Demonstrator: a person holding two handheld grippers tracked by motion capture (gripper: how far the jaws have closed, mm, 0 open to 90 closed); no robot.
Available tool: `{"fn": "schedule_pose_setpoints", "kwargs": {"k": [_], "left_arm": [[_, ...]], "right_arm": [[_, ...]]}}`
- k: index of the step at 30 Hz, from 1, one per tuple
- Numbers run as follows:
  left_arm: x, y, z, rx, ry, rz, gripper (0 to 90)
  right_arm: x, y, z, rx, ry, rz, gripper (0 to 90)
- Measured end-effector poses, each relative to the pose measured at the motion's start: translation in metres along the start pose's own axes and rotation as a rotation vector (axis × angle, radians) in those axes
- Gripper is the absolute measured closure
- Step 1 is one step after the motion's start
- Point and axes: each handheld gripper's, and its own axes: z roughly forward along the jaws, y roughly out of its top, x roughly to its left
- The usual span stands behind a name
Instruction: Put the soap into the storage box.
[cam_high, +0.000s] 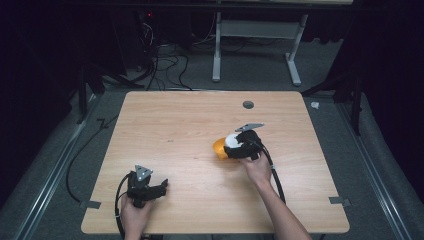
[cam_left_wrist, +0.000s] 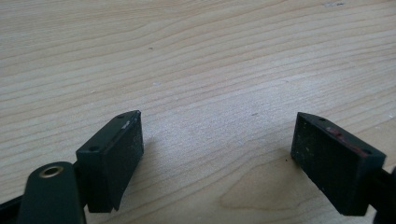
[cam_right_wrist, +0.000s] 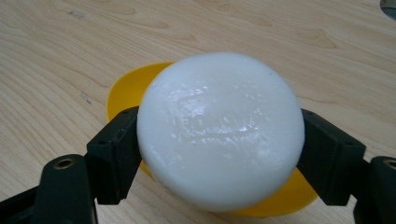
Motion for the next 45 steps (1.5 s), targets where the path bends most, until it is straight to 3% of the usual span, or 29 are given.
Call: {"fn": "schedule_pose_setpoints", "kwargs": {"k": [28, 45], "left_arm": [[0.000, 0.000, 0.000, -0.002, -0.001, 0.001, 17.4], [0.000, 0.000, 0.000, 0.000, -0.001, 0.001, 17.4]], "right_arm": [[-0.003, -0.003, 0.018, 0.062, -0.025, 0.053, 23.4], [-0.002, 0.001, -0.002, -0.027, -0.012, 0.039, 26.0]]}}
